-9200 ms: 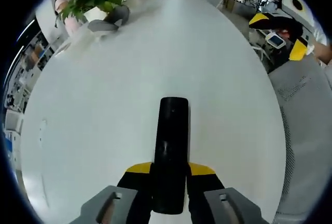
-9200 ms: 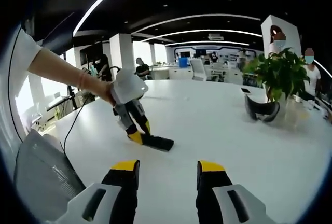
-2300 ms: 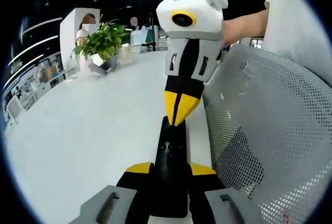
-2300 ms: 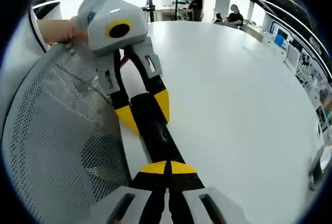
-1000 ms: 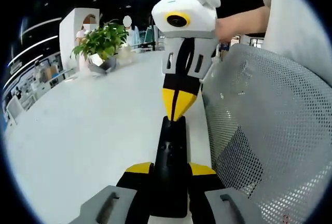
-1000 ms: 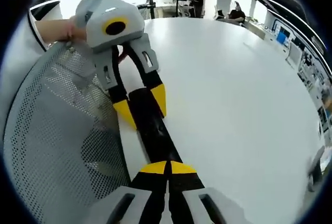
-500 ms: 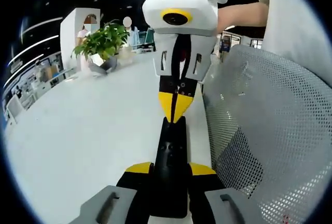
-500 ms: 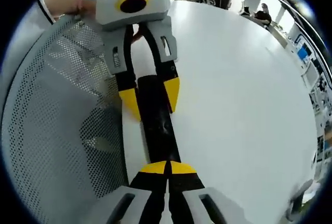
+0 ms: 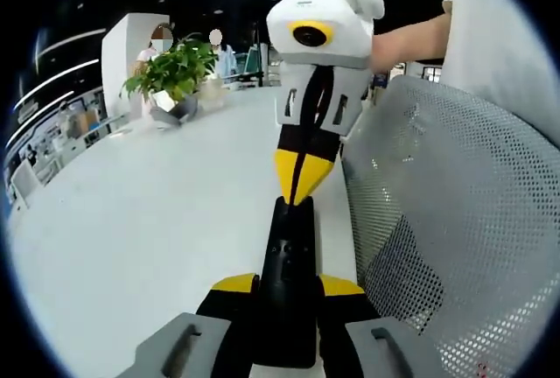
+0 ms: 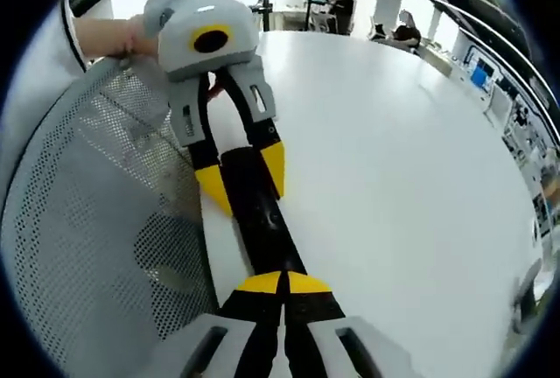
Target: Press the specified remote control buttons in sequence, fully releasing each button before pressing the next.
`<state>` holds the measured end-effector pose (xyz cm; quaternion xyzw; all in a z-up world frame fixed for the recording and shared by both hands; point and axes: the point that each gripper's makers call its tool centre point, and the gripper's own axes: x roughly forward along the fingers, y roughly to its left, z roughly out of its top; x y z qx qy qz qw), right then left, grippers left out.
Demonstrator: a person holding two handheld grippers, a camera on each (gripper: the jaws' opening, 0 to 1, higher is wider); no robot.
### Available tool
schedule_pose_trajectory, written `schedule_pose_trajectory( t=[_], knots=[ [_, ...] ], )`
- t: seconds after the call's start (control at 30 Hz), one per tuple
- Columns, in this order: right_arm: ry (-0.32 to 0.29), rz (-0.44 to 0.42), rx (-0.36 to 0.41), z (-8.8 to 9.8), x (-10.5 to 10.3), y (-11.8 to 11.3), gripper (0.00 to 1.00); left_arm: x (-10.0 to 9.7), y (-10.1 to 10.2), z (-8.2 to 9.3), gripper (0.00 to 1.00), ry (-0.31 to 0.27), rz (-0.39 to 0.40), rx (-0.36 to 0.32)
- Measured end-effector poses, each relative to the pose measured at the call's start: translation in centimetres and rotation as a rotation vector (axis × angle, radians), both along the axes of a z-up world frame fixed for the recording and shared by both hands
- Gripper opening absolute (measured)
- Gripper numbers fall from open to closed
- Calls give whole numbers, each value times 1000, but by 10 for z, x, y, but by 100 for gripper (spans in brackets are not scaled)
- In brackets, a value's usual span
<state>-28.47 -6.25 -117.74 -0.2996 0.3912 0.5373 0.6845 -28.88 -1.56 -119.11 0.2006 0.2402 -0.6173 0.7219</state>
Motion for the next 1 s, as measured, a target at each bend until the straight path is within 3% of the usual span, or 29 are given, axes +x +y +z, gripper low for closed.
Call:
schedule_pose_trajectory(
  t=[0.13,0.23,0.6,0.77,1.0],
  knots=[
    [-3,20,23,3,0,11,0,0,0,0,25,0,-1,1],
    [3,44,-10,-5,-1,11,0,0,0,0,25,-1,-1,1],
    [1,96,-35,-4,-1,11,0,0,0,1,25,1,-2,-2],
    [38,144,-106,-6,-1,12,0,0,0,1,25,2,-2,-2],
    [38,167,-195,-7,0,14,0,0,-1,1,25,7,3,-5]
  ],
)
